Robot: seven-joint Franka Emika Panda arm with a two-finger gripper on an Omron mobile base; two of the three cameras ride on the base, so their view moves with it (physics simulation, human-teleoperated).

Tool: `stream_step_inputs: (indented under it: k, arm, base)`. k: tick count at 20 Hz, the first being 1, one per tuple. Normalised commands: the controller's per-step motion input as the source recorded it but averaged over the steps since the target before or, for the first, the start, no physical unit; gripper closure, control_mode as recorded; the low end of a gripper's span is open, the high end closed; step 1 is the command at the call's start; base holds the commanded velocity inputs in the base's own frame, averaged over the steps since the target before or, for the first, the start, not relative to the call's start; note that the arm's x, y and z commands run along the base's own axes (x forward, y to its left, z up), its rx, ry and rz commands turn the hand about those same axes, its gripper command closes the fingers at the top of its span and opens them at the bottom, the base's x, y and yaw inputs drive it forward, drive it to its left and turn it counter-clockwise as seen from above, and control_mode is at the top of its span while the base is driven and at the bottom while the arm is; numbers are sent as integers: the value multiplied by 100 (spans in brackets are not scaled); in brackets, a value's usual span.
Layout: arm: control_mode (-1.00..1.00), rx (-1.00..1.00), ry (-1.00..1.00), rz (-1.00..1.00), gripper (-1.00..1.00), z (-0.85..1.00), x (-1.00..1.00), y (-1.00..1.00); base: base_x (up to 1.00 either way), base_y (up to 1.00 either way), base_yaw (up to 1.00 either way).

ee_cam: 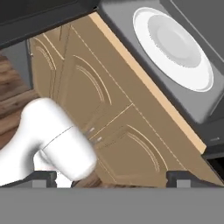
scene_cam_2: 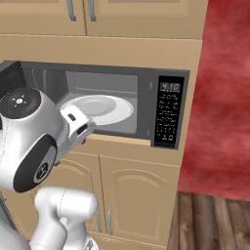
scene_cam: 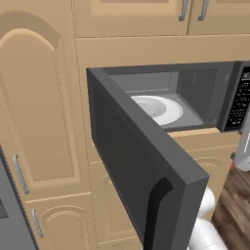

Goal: Pick the marshmallow from the counter and place it in the microwave. Then turn on the microwave.

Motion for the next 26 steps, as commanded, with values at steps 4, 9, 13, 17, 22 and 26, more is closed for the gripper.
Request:
stream_step_inputs:
  k: [4,9,13,17,22,26]
  arm:
    - [-100,10,0,-25,-100,-12,2,-1]
    - [-100,10,0,-21,-100,-1,7,-1]
    - [-100,8,0,-18,-100,-1,11,0]
    - [-100,5,0,-17,-100,0,7,0]
    - [-100,1,0,-15,-100,0,9,0]
    - [-100,0,0,-12,-100,0,11,0]
  base:
    - [0,0,0]
    - [0,0,0]
    - [0,0,0]
    - [0,0,0]
    - [0,0,0]
    - [0,0,0]
